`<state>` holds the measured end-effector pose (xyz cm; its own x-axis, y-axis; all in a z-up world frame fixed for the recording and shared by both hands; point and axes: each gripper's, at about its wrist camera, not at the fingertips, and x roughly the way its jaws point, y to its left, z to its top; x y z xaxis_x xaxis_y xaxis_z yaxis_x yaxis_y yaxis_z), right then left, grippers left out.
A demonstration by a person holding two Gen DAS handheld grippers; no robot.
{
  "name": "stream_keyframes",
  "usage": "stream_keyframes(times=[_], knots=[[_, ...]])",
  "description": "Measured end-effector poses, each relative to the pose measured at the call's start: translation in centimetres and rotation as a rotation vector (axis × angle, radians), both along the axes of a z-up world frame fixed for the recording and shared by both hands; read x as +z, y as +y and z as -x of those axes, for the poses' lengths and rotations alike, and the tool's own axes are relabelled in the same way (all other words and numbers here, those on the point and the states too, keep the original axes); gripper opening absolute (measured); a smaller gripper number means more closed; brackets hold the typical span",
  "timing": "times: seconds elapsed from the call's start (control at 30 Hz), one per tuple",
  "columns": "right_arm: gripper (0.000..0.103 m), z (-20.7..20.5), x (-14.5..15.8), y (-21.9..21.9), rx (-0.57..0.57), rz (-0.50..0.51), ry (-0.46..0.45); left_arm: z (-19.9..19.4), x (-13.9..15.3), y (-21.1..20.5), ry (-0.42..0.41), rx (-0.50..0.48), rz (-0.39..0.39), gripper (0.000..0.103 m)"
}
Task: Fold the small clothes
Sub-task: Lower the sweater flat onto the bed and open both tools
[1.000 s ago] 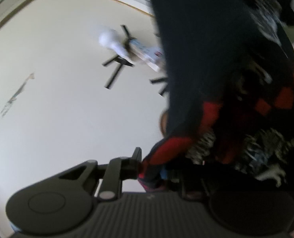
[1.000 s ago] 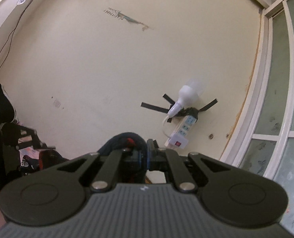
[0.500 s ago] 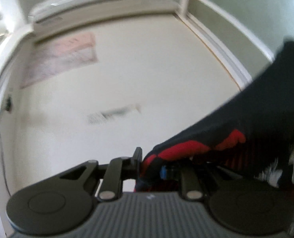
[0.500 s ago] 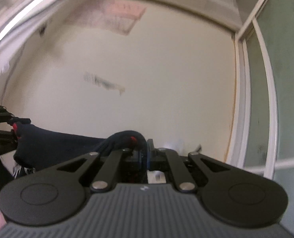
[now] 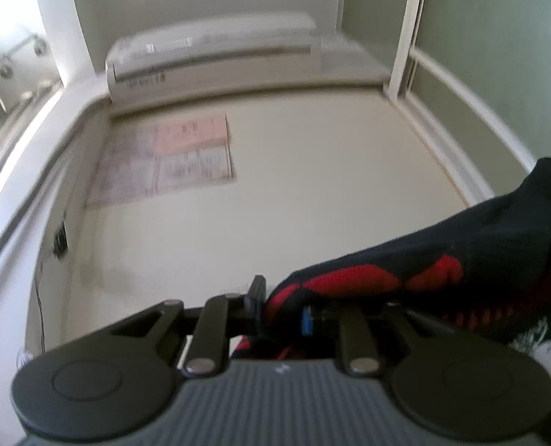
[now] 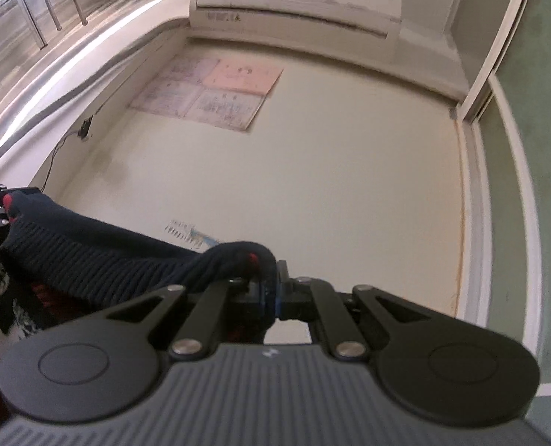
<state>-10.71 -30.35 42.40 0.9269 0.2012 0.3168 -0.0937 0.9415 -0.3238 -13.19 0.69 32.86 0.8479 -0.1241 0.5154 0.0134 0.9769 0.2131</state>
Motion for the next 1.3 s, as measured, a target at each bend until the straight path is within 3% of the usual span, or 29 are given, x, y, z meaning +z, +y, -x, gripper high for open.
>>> stream_keyframes(times=[0.2,0.3,0.33,0.37,0.4,0.47,0.53,0.63,0.7,0.73,0.77,0.83,1.0,1.03,1.07,1.1,1.17,1.3], knots=[[0.007,-7.5,-4.4,0.7,0.021,-0.028,0.198,-7.4,-5.9,-0.3,0.222,0.105,-0.044,0.019],[0.012,-14.6,-9.6,2.3,-0.013,-0.028,0.367,-15.6,-11.6,-2.3,0.47,0.19,-0.099,0.025],[0.027,-17.4,-11.9,2.8,-0.031,-0.017,0.444,-18.1,-13.8,-2.8,0.573,0.211,-0.131,0.026],[0.048,-20.5,-15.4,3.5,-0.086,0.009,0.531,-20.2,-16.7,-3.1,0.697,0.229,-0.165,0.025],[0.052,-22.4,-18.3,3.8,-0.135,0.024,0.599,-21.1,-19.3,-2.8,0.798,0.225,-0.169,0.022],[0.047,-23.9,-24.2,2.9,-0.138,0.009,0.793,-19.9,-22.6,-1.2,0.859,0.154,-0.138,0.025],[0.051,-21.7,-28.3,0.5,-0.041,-0.096,0.912,-17.2,-24.8,0.5,0.867,0.114,-0.124,0.026],[0.062,-17.2,-31.9,-2.7,0.011,-0.237,1.004,-13.5,-27.0,3.1,0.922,0.033,-0.062,0.04],[0.065,-14.9,-33.6,-4.2,0.027,-0.33,1.057,-11.8,-27.9,3.9,0.978,-0.007,-0.021,0.041],[0.072,-13.6,-34.3,-4.7,0.053,-0.372,1.073,-11.1,-28.2,4.1,0.996,-0.022,-0.011,0.042],[0.081,-13.1,-34.1,-4.6,0.076,-0.395,1.081,-10.4,-28.8,4.0,1.012,-0.036,-0.009,0.043],[0.085,-12.0,-34.7,-4.0,0.097,-0.404,1.089,-9.1,-30.4,3.2,1.034,-0.055,-0.021,0.046],[0.084,-12.2,-35.9,-1.4,0.088,-0.253,1.165,-7.8,-31.8,2.4,1.031,-0.075,-0.066,0.051],[0.066,-12.7,-36.4,-1.5,0.093,-0.26,1.197,-7.9,-31.9,2.4,1.037,-0.072,-0.07,0.051],[0.028,-12.8,-36.8,-2.1,0.112,-0.286,1.221,-8.0,-31.8,2.4,1.038,-0.077,-0.065,0.051],[0.013,-13.5,-37.2,-2.8,0.131,-0.321,1.256,-7.9,-31.8,2.6,1.037,-0.082,-0.058,0.052],[0.012,-14.8,-37.0,-4.6,0.109,-0.377,1.271,-8.0,-31.8,2.8,1.038,-0.081,-0.05,0.053],[0.01,-17.8,-32.3,-8.5,-0.095,-0.309,1.067,-7.8,-32.1,2.7,1.043,-0.073,-0.05,0.053]])
